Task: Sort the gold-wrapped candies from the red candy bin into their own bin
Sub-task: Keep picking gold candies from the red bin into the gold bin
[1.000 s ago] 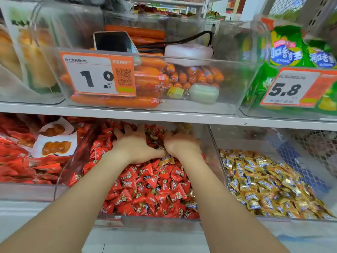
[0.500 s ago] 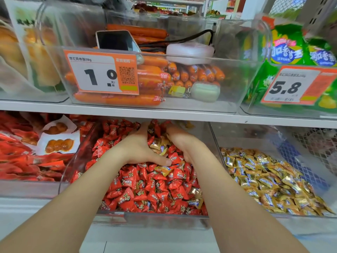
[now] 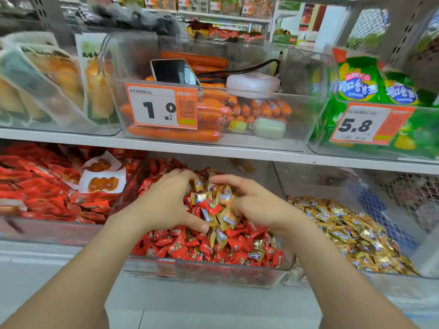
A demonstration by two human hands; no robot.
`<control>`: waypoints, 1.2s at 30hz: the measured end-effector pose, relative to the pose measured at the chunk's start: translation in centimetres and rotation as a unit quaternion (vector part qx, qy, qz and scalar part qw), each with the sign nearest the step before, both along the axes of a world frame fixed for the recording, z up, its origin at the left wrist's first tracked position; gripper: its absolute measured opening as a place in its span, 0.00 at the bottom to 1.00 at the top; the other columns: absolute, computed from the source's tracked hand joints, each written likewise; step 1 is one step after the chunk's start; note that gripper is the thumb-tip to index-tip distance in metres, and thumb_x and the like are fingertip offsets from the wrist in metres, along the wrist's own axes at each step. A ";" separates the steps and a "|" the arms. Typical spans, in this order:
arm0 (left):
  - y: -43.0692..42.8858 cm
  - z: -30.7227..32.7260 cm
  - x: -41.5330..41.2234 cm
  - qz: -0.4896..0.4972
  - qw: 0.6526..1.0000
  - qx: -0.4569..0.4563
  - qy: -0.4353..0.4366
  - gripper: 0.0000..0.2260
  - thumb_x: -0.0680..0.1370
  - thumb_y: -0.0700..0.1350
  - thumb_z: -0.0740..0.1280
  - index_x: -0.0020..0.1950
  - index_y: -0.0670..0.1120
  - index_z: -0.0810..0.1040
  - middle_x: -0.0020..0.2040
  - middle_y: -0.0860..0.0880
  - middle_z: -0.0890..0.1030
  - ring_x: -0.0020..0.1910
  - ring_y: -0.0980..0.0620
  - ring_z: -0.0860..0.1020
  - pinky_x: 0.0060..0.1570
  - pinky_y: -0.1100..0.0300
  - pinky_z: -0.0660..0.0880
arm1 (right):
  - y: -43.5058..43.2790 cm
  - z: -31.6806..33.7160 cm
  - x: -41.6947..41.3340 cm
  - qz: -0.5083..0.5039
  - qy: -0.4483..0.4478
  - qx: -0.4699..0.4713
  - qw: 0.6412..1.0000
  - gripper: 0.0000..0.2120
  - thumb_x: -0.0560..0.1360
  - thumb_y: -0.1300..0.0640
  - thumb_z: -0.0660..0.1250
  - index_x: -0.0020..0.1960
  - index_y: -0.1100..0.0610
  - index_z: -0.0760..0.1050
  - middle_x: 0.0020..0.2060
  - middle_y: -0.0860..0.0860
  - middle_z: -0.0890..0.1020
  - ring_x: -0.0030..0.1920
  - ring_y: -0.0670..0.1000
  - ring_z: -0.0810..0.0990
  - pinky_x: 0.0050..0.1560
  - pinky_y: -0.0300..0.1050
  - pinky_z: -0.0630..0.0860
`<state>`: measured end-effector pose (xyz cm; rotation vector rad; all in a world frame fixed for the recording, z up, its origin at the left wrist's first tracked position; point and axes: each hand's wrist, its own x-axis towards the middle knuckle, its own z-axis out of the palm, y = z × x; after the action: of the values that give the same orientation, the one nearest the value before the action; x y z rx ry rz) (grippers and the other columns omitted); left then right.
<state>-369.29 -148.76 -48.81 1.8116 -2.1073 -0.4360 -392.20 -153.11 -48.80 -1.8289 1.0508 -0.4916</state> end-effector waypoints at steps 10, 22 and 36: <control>1.3 -0.6 -0.4 -0.064 0.994 -0.087 0.036 0.34 0.65 0.70 0.78 0.67 0.61 0.73 0.59 0.65 0.77 0.60 0.66 0.74 0.60 0.63 0.74 | 2.2 -0.7 -1.6 0.070 0.091 -0.131 0.985 0.36 0.70 0.59 0.72 0.73 0.34 0.68 0.70 0.35 0.74 0.71 0.40 0.73 0.71 0.50 0.74; 0.8 -1.6 -0.5 -0.108 0.991 -0.058 -0.044 0.34 0.77 0.51 0.76 0.79 0.55 0.66 0.75 0.59 0.68 0.72 0.58 0.68 0.71 0.62 0.68 | 1.4 -2.3 -0.5 0.098 0.196 -0.247 0.944 0.24 0.77 0.38 0.73 0.71 0.41 0.74 0.64 0.42 0.76 0.65 0.45 0.74 0.68 0.51 0.73; 0.6 -0.9 -1.9 -0.051 0.996 -0.066 0.036 0.07 0.83 0.41 0.68 0.53 0.54 0.80 0.50 0.59 0.81 0.43 0.70 0.76 0.40 0.74 0.69 | 1.1 -0.9 -0.6 -0.190 -0.139 0.048 0.971 0.19 0.81 0.45 0.71 0.69 0.52 0.76 0.58 0.49 0.85 0.59 0.45 0.83 0.49 0.37 0.80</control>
<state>-371.19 -148.19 -49.68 1.5970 -2.1328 -0.3711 -392.82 -151.97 -49.73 -1.4251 1.2079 -0.8807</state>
